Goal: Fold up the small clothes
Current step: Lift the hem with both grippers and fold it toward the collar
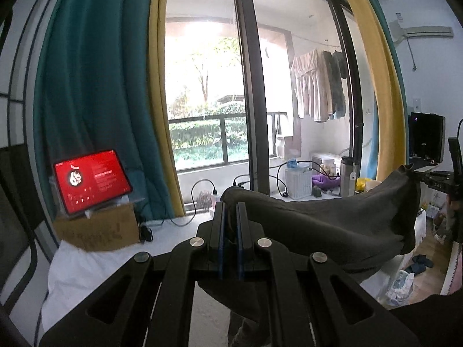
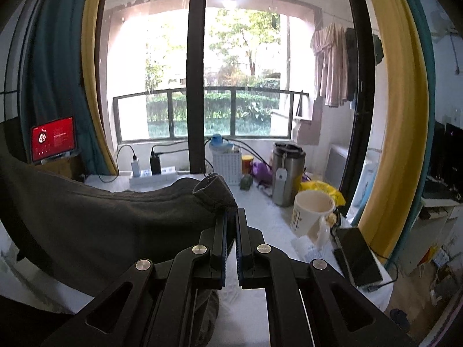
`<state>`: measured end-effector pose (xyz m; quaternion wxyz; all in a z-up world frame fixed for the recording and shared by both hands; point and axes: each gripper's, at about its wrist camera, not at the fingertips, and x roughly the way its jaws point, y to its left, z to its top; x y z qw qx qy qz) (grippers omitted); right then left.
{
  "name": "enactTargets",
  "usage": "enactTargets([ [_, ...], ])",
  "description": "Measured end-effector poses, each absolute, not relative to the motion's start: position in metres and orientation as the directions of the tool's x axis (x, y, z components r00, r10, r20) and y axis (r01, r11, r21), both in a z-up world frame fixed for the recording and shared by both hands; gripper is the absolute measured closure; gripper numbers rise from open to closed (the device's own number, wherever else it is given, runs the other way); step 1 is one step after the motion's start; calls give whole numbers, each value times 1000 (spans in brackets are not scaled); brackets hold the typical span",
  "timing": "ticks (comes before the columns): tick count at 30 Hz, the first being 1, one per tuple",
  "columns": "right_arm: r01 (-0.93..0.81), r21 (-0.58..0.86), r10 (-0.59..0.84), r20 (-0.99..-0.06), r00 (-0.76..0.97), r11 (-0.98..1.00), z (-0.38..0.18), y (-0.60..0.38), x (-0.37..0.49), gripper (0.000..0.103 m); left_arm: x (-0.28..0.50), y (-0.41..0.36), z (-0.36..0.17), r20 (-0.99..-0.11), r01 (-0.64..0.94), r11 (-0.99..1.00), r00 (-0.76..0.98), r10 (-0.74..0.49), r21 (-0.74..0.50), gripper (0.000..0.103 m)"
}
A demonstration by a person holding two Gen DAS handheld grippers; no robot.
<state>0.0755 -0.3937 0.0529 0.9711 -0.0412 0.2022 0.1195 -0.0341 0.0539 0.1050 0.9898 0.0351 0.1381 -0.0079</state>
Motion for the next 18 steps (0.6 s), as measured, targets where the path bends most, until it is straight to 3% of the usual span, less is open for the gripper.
enactTargets([
  [18, -287, -69, 225, -460, 859, 956, 47, -366, 151, 98, 32, 67, 84, -381, 6, 998, 924, 17, 59, 97],
])
